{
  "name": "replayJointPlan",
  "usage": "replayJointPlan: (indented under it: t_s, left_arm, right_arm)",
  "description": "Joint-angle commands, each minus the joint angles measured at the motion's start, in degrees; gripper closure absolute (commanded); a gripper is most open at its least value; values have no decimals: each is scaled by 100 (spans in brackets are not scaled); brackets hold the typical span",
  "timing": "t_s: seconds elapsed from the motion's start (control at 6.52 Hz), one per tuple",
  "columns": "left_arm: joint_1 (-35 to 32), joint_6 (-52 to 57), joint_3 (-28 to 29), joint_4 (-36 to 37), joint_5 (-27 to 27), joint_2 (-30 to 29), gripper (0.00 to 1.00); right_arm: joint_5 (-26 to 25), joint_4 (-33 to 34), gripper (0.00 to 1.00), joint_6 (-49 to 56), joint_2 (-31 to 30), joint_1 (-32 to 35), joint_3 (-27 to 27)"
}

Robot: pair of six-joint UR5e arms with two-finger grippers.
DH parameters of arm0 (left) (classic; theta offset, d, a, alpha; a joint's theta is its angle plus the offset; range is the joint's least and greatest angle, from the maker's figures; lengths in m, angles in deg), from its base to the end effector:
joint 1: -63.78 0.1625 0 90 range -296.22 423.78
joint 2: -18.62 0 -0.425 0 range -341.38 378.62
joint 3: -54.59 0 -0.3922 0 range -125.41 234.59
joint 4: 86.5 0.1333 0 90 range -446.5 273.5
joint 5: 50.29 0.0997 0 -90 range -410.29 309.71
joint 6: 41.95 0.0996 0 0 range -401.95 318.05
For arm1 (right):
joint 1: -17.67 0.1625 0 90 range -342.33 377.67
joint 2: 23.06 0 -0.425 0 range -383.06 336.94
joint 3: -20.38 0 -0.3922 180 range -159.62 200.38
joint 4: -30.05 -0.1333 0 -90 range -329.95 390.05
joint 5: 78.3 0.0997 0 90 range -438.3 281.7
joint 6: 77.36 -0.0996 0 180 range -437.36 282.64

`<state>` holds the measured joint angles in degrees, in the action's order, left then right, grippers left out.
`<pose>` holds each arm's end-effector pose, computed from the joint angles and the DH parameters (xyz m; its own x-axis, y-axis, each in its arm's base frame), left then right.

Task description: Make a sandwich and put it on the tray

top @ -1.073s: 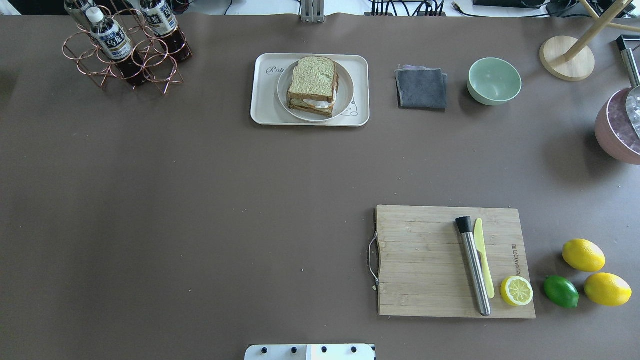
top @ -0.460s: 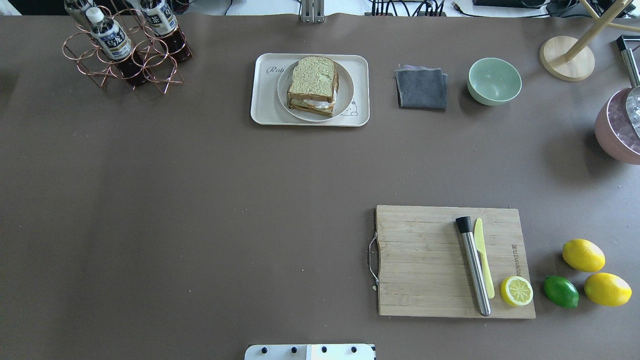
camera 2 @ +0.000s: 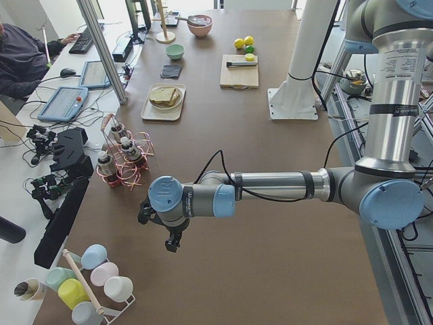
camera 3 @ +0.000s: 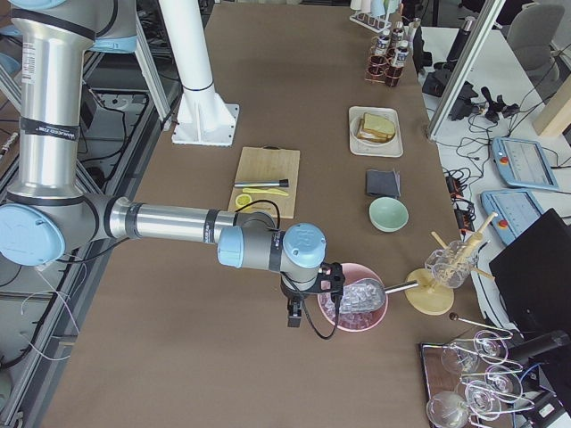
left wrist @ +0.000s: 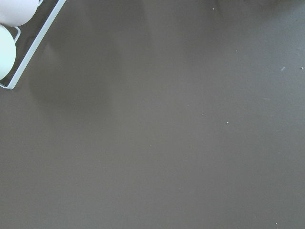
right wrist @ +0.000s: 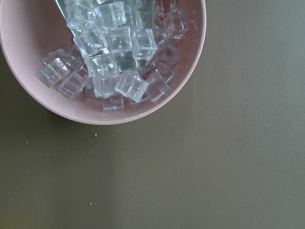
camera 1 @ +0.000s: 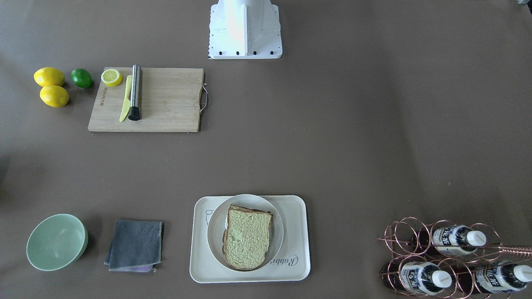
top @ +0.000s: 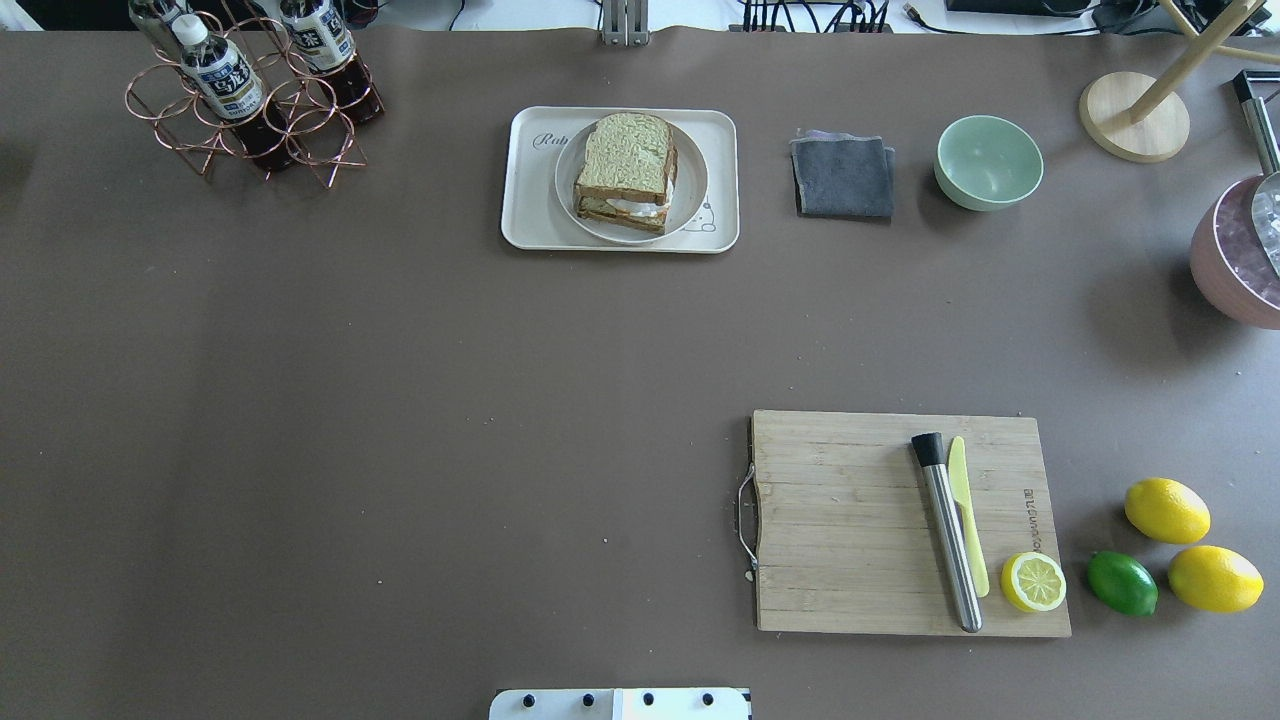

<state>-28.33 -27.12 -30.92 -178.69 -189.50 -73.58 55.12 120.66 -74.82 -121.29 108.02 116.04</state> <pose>-0.0765 -0.5053 0.6681 0.6405 0.2312 -0.7323 -0.1315 0.9725 0.1921 0.0674 -0.4261 0.6785 0.7256 -0.0017 0.6881 0.0261 0.9993 -0.0250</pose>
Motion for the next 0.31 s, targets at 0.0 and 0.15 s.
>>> replayJointPlan:
  t_s: [0.0,0.15]
  left_arm:
    - [0,2,17,-1,-1,0,2]
    - [0,2,8,-1,-1,0,2]
  right_arm:
    - [0,0,0,1,5,0,6]
    - [0,0,0,1,5,0,6]
